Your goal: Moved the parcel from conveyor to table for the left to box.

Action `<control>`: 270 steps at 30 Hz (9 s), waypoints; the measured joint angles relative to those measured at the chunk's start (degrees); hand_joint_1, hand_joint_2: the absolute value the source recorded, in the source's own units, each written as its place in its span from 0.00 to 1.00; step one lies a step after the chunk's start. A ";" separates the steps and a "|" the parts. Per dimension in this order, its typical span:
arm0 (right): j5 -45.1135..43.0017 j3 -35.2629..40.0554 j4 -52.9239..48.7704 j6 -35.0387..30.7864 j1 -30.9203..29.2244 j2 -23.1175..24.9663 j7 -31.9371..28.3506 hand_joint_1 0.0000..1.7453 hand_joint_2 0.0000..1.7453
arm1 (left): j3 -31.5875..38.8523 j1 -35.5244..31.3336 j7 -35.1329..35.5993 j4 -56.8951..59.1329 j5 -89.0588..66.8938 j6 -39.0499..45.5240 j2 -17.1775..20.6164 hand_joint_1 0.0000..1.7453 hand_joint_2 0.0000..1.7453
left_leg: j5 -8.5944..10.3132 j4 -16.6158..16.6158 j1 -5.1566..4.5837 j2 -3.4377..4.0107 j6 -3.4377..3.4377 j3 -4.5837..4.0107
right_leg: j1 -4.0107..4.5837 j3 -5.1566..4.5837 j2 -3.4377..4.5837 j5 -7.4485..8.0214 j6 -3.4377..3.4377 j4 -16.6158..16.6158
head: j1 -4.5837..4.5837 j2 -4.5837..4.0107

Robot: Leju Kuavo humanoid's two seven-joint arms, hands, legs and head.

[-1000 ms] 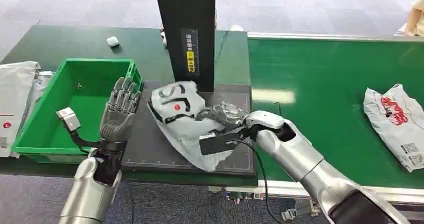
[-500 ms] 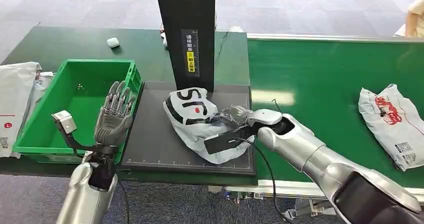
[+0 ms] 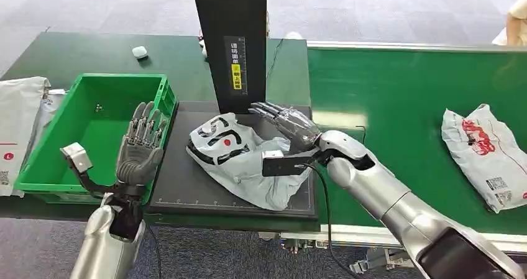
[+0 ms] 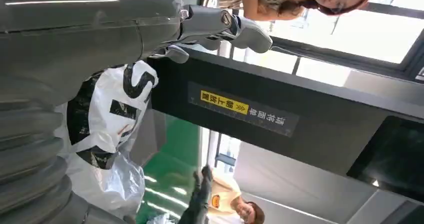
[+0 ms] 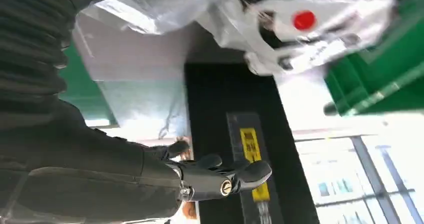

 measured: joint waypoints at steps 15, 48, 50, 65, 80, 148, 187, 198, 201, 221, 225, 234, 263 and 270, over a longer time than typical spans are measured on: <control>-18.97 -17.58 -9.75 -12.63 7.84 3.12 -3.44 0.00 1.00 | -2.99 -0.51 -2.88 0.11 -7.89 4.22 0.02 0.00 1.00 | -0.01 0.00 -0.01 -0.01 0.02 -0.02 | -0.02 0.00 -0.01 0.00 0.01 0.00 | 0.02 0.00; -25.65 -42.18 -14.86 -2.31 22.09 16.05 10.26 0.00 1.00 | -26.82 -14.23 7.26 12.65 -70.54 24.74 -2.93 0.00 1.00 | -0.04 0.01 -0.02 0.04 0.09 -0.06 | -0.08 -0.11 0.06 0.03 0.03 -0.01 | 0.00 0.00; -25.00 -43.17 -14.86 -2.25 22.28 16.98 10.52 0.00 1.00 | -28.75 -17.14 7.52 17.43 -71.04 24.33 -3.67 0.00 1.00 | -0.04 0.02 -0.02 0.06 0.08 -0.05 | -0.08 -0.11 0.08 0.04 0.04 -0.01 | 0.00 0.00; -21.96 -47.19 -14.75 -1.99 22.87 19.58 10.80 0.00 1.00 | -34.14 -25.74 16.30 34.49 -74.58 9.73 -6.43 0.00 1.00 | -0.05 -0.01 -0.02 0.06 0.08 -0.07 | -0.05 -0.09 0.08 0.00 0.02 -0.01 | 0.00 0.00; -21.81 -47.65 -13.86 -1.99 22.60 20.06 10.78 0.00 1.00 | -35.34 -28.10 16.74 38.75 -75.01 9.22 -7.48 0.00 1.00 | -0.05 -0.01 -0.02 0.04 0.08 0.06 | -0.05 0.05 0.06 0.00 0.02 -0.01 | 0.02 0.00; -22.66 -53.79 -27.73 -4.89 33.86 18.36 9.77 0.00 1.00 | -27.91 -22.89 23.34 13.81 -82.79 36.41 -0.04 1.00 1.00 | -0.14 -0.02 -0.02 0.06 0.07 0.03 | -0.05 -0.01 0.07 -0.12 -0.01 -0.01 | 0.00 0.00; -23.43 -53.63 -27.65 -3.14 33.34 16.81 9.99 0.00 1.00 | 19.48 -31.53 32.21 23.31 -90.28 20.60 18.34 1.00 1.00 | -0.01 -0.08 0.11 0.07 -0.12 0.03 | 0.05 -0.03 0.07 -0.05 -0.20 0.01 | -0.02 0.00; -24.02 -51.95 -23.47 -2.12 29.91 16.39 9.95 0.00 1.00 | 20.55 -38.37 29.03 39.49 -85.99 9.27 18.34 1.00 1.00 | 0.01 -0.07 0.11 0.10 -0.17 0.03 | 0.08 -0.05 0.13 -0.04 -0.23 0.02 | 0.00 0.00; -24.02 -51.84 -22.93 -2.12 29.80 16.37 9.95 0.00 1.00 | 20.55 -38.83 29.03 40.70 -85.94 9.25 18.34 1.00 1.00 | 0.00 -0.07 0.11 0.10 -0.17 0.02 | 0.08 -0.06 0.13 -0.05 -0.23 0.02 | 0.00 0.00; -23.93 -50.86 -22.99 -2.36 30.22 16.06 10.87 0.00 1.00 | 20.44 -42.60 32.92 42.88 -85.26 15.63 18.01 0.00 1.00 | 0.01 -0.07 0.11 0.10 -0.16 0.01 | 0.08 -0.07 0.11 -0.04 -0.22 0.02 | 0.00 0.00; -23.86 -50.75 -22.99 -2.36 30.22 16.06 11.00 0.00 1.00 | 20.41 -43.15 33.07 42.88 -85.26 15.63 18.03 0.00 1.00 | 0.01 -0.07 0.11 0.10 -0.16 0.01 | 0.07 -0.07 0.13 -0.04 -0.22 0.02 | 0.02 0.00; -23.82 -50.60 -22.99 -2.36 30.22 16.06 11.02 0.00 1.00 | 20.39 -43.45 33.03 42.88 -85.13 15.65 18.05 0.00 1.00 | 0.01 -0.06 0.11 0.10 -0.16 0.01 | 0.07 -0.07 0.13 -0.04 -0.22 0.02 | 0.00 0.00; -24.91 -48.47 -24.39 -2.27 29.14 15.39 8.75 0.00 1.00 | 9.20 -10.66 -4.92 3.56 0.18 3.26 1.81 0.00 1.00 | -0.16 -0.04 -0.07 0.07 0.00 0.03 | -0.07 0.00 0.06 -0.13 -0.08 -0.04 | 0.02 0.00; -24.82 -47.91 -23.76 -2.27 28.82 15.39 8.64 0.00 1.00 | 6.03 -8.79 -4.90 1.84 1.90 3.21 0.26 0.00 1.00 | -0.16 -0.05 -0.02 0.09 0.00 0.05 | 0.00 -0.01 0.10 -0.13 -0.09 -0.02 | 0.00 0.00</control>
